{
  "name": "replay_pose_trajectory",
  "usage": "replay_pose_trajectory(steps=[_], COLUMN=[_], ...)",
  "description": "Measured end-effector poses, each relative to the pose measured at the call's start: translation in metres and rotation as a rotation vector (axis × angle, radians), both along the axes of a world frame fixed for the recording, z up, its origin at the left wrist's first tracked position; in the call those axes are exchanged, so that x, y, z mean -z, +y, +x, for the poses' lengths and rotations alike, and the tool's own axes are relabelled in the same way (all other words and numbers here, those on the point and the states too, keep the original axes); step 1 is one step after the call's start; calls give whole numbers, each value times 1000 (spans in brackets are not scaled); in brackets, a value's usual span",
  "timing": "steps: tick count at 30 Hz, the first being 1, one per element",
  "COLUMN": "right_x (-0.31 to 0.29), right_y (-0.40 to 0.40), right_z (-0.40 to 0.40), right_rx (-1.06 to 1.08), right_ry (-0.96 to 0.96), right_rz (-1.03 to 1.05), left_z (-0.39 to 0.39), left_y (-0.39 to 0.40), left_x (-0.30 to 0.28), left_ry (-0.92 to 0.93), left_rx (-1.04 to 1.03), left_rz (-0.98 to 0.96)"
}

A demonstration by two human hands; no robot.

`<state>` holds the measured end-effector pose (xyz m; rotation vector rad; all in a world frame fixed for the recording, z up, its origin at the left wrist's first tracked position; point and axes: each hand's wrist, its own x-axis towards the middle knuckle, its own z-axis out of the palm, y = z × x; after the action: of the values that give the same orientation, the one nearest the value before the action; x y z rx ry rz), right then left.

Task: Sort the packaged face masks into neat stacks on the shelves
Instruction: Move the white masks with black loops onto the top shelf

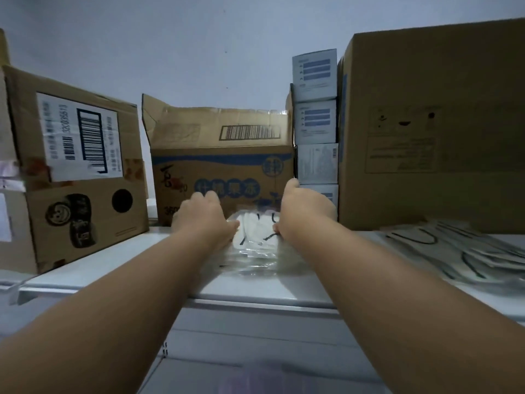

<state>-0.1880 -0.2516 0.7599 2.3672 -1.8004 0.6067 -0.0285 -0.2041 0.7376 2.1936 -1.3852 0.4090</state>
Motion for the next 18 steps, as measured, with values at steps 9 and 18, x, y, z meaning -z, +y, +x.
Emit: replay_pose_trajectory(steps=[9,18], right_x=[0,76], right_y=[83,208], right_z=[-4,3], right_rx=[-219,-390], right_ry=[-105,-269], right_rz=[-355,-462], left_z=[-15,2], left_y=[81,210], left_x=[3,87], left_ry=[-26,-2], left_rx=[405,487], left_rz=[-324,-430])
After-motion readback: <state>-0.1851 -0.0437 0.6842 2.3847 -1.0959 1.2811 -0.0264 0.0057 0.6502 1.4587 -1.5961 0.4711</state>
